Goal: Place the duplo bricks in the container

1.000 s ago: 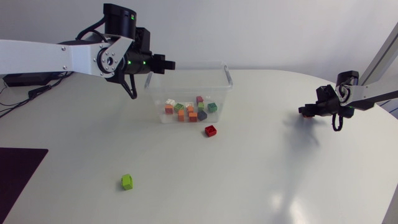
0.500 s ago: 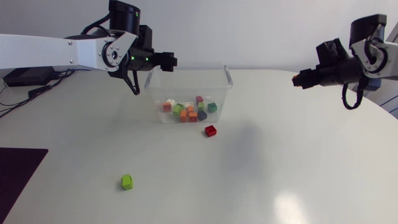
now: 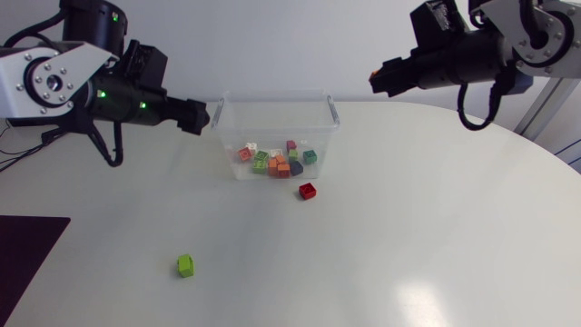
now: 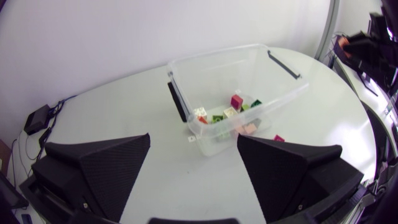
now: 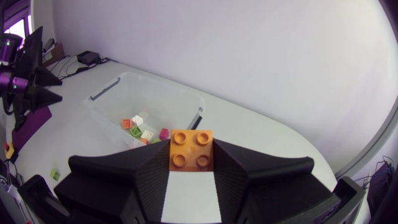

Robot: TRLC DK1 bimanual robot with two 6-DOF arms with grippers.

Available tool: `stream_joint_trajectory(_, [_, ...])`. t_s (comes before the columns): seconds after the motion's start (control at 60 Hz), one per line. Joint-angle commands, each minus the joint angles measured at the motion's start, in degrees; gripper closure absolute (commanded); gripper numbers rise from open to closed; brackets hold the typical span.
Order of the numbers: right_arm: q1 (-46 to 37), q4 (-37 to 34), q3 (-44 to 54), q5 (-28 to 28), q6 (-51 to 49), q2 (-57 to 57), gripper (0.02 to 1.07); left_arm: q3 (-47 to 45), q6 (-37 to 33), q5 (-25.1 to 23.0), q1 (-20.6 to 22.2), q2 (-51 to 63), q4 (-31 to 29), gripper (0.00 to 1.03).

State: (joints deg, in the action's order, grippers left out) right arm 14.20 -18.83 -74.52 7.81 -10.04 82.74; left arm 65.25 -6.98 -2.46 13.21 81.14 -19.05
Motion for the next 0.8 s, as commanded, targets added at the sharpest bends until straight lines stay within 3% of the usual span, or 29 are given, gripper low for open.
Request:
stream_joint_trajectory(0.0, [3.12,0.28,-3.70,-1.57,2.22,3.22,0.84,-4.52,-4.71,-1.85,-1.17,-3.27,-1.34,0.06])
stream_joint_trajectory(0.45, [9.01,2.75,-14.69,-3.42,4.15,15.26,0.84,-23.77,-19.12,-10.46,-5.30,-10.22,-5.56,0.07])
stream_joint_trajectory(0.783, [10.33,4.15,-20.40,-4.21,4.15,22.99,0.84,-31.33,-30.55,-13.10,-7.50,-13.82,-10.31,0.07])
